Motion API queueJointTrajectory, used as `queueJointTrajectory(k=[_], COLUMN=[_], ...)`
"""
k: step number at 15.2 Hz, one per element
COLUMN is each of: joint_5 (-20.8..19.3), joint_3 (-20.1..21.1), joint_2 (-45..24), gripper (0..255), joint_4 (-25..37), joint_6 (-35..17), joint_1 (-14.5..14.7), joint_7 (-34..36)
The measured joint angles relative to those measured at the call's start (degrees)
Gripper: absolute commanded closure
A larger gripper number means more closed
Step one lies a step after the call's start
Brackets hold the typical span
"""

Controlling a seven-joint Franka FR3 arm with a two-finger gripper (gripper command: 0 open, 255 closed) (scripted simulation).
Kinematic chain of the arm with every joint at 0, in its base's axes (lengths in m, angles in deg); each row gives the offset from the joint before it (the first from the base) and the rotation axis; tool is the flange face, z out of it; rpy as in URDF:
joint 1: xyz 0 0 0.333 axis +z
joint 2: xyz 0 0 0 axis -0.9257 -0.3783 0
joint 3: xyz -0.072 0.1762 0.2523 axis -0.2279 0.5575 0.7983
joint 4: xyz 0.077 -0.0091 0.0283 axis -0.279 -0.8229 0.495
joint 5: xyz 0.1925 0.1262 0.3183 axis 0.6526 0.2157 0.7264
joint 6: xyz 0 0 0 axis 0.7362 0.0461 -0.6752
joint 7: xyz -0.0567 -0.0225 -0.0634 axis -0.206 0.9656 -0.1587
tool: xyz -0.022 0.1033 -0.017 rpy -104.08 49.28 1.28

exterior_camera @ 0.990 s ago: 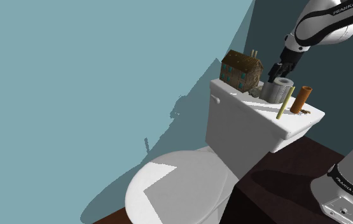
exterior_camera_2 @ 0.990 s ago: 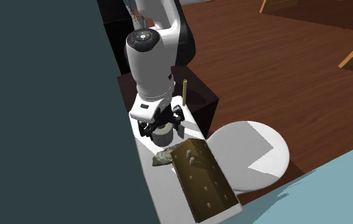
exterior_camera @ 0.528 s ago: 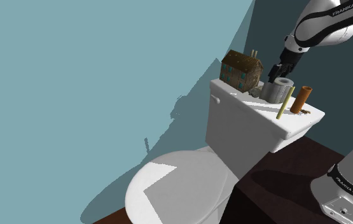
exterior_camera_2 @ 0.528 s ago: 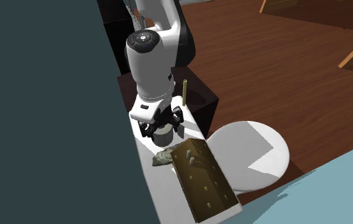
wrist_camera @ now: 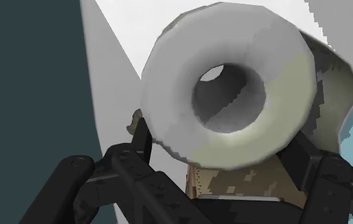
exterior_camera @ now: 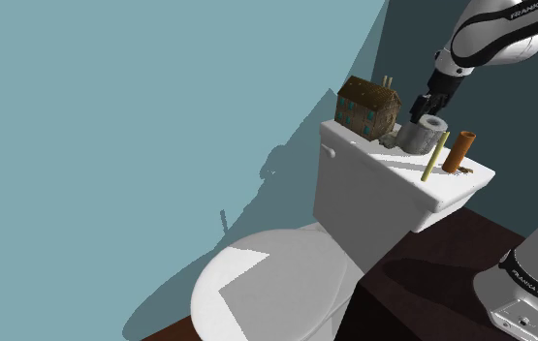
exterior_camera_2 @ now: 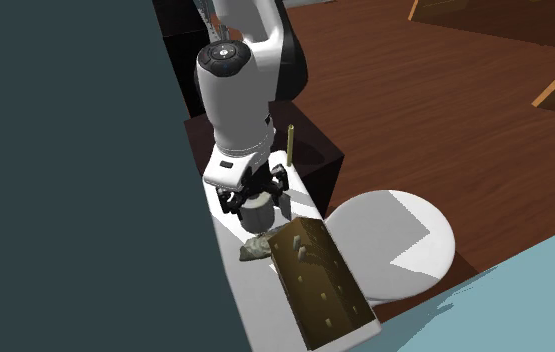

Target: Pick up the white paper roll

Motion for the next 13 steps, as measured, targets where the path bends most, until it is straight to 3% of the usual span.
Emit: queueJointTrajectory(k=[13], joint_5=[-0.2], joint_3=[1.8], joint_2=[4.0], gripper=[255], joint_4=[6.8], joint_6=[10.7], joint_1=[-0.2], joint_7=[1.0])
